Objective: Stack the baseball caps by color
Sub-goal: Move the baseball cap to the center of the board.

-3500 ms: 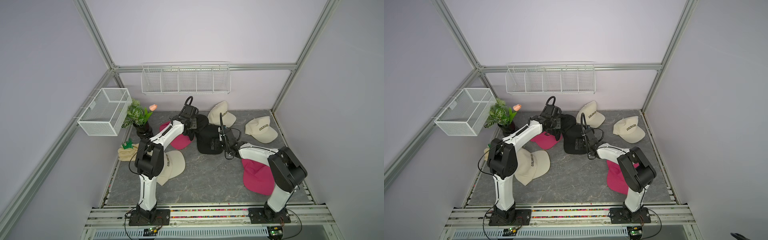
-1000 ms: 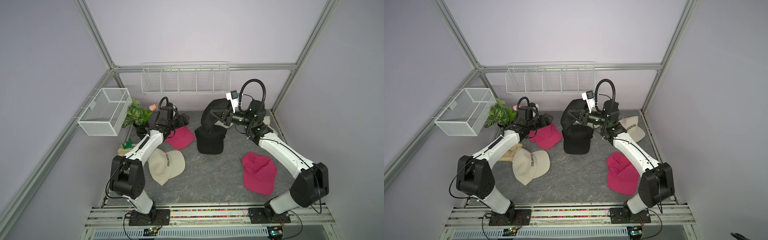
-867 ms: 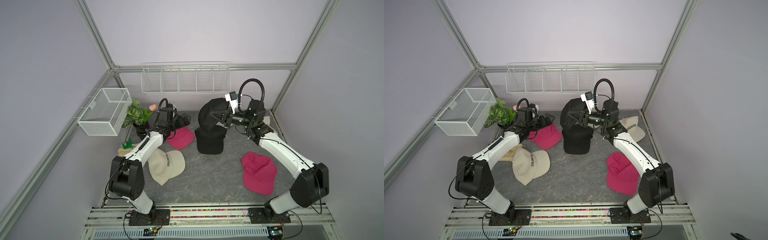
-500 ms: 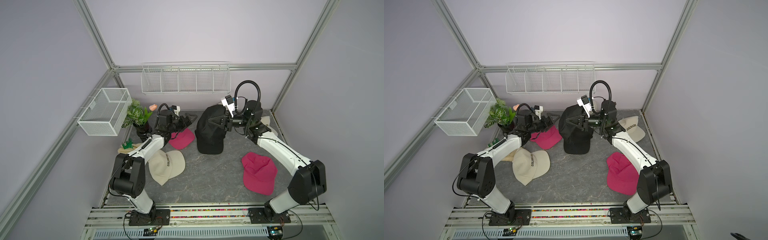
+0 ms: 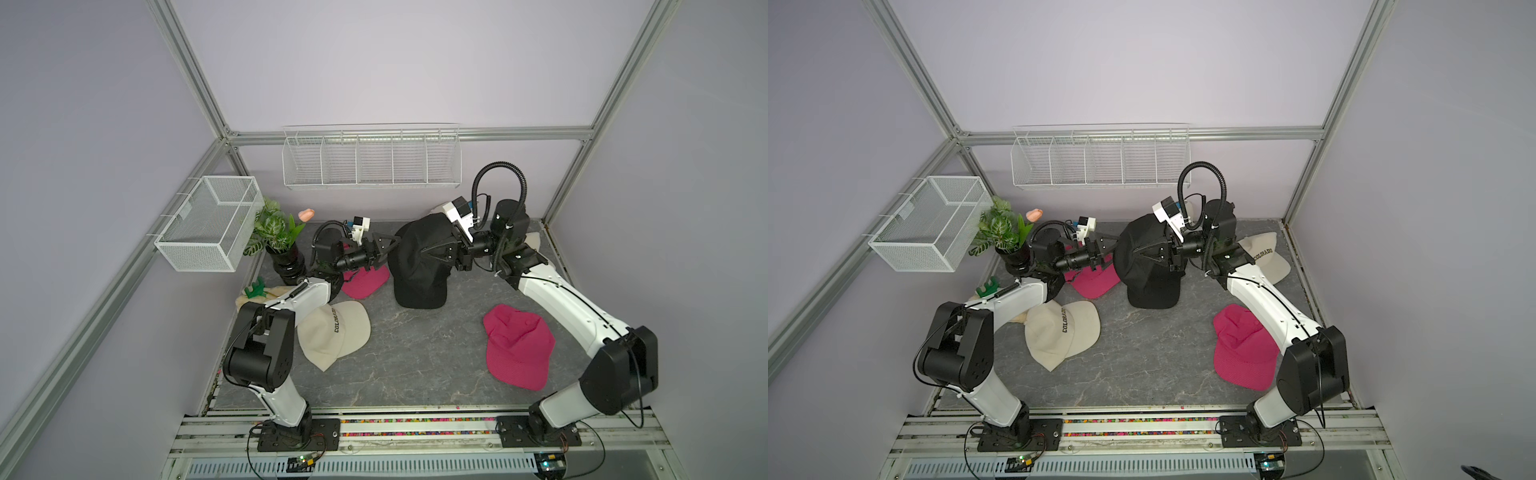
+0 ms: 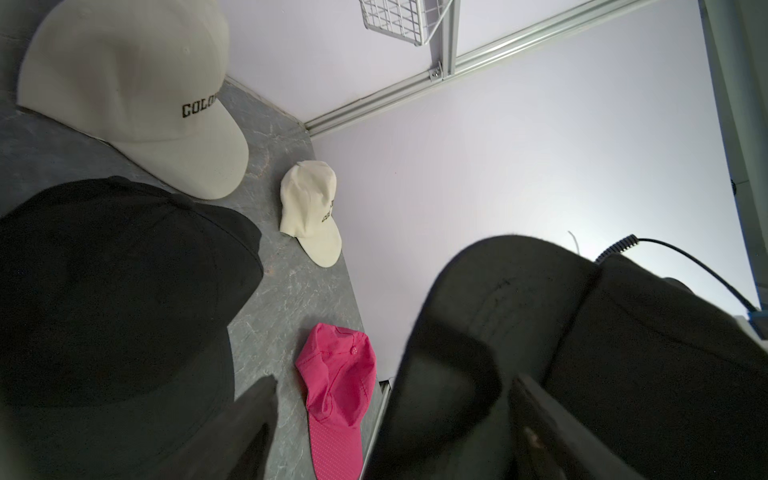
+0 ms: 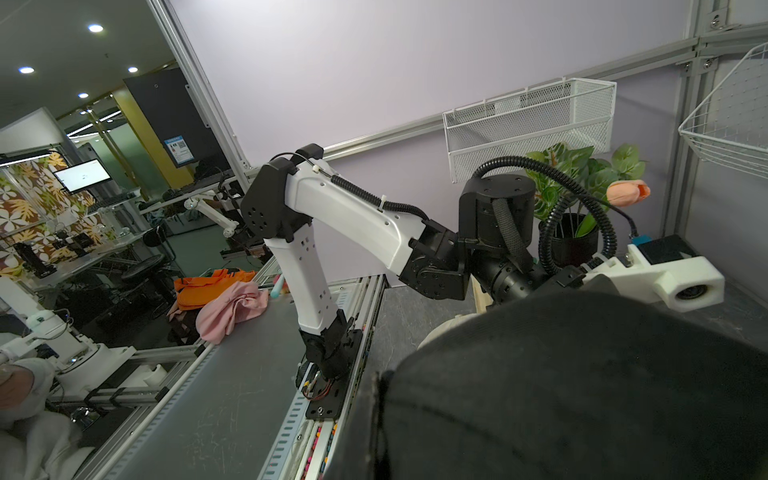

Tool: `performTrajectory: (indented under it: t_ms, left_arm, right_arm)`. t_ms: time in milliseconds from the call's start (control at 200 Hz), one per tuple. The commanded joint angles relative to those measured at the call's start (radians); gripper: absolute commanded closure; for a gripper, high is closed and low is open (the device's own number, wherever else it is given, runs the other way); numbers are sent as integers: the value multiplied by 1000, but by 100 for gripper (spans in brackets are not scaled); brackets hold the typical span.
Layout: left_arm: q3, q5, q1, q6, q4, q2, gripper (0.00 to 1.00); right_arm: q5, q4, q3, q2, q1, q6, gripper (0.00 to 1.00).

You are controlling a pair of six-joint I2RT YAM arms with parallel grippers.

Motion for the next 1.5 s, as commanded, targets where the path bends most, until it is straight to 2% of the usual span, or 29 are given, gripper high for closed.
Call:
performTrajectory:
  t_ms: [0, 70, 260, 305, 400, 455, 525, 615, 695, 760, 775, 790, 915, 990, 1075, 1150, 1239, 1289, 1404, 1494]
  left_arm:
    - [-26, 70, 6, -77, 115, -20, 24]
    - [-37, 79, 11, -104, 163, -24, 37]
    - [-46, 95, 25, -168, 255, -13, 82]
    - [-45, 98, 28, -184, 280, -9, 87]
    - [-41, 102, 31, -212, 321, 0, 91]
    - [-38, 105, 31, -218, 331, 4, 100]
    - [-38, 106, 32, -230, 354, 4, 100]
    - [-38, 88, 39, -231, 376, -3, 100]
    - [-45, 21, 70, -197, 355, -21, 100]
    - [-56, -52, 98, -165, 358, -44, 100]
    - [-56, -67, 103, -159, 356, -49, 100]
    - [-54, -80, 106, -154, 352, -54, 100]
    - [12, -124, 114, -98, 262, -66, 100]
    - [41, -125, 114, -119, 286, -47, 100]
    - [71, -108, 113, -187, 363, -7, 100]
    - [89, -102, 109, -222, 409, 24, 100]
    - [107, -99, 99, -232, 414, 50, 100]
    - [117, -96, 91, -237, 418, 60, 100]
    - [141, -89, 77, -233, 402, 71, 100]
    - [151, -83, 72, -229, 387, 75, 100]
  right_arm:
    - [-36, -47, 21, -46, -14, -91, 90]
    - [-32, -89, 17, -51, -33, -125, 90]
    - [-37, -159, 10, -40, -71, -144, 89]
    - [-32, -173, 3, -43, -77, -151, 88]
    - [-27, -181, -13, -51, -86, -154, 87]
    - [-17, -185, -21, -56, -88, -157, 85]
    - [-9, -212, -23, -58, -95, -174, 77]
    - [34, -256, -30, -53, -102, -192, 45]
    - [136, -250, -57, -56, -106, -144, 26]
    - [236, -224, -96, -72, -117, -80, 1]
    - [265, -215, -109, -79, -120, -62, 8]
    - [298, -204, -125, -87, -126, -44, 10]
    - [546, -114, -283, -148, -167, 122, 11]
    - [669, -58, -370, -174, -193, 245, 11]
    - [657, 104, -452, -180, -207, 393, 11]
    - [559, 382, -517, -151, -201, 561, 11]
    - [515, 660, -545, -100, -183, 724, 11]
    - [516, 692, -545, -88, -174, 733, 11]
    - [595, 598, -544, -77, -154, 643, 11]
    - [600, 671, -542, -54, -150, 641, 11]
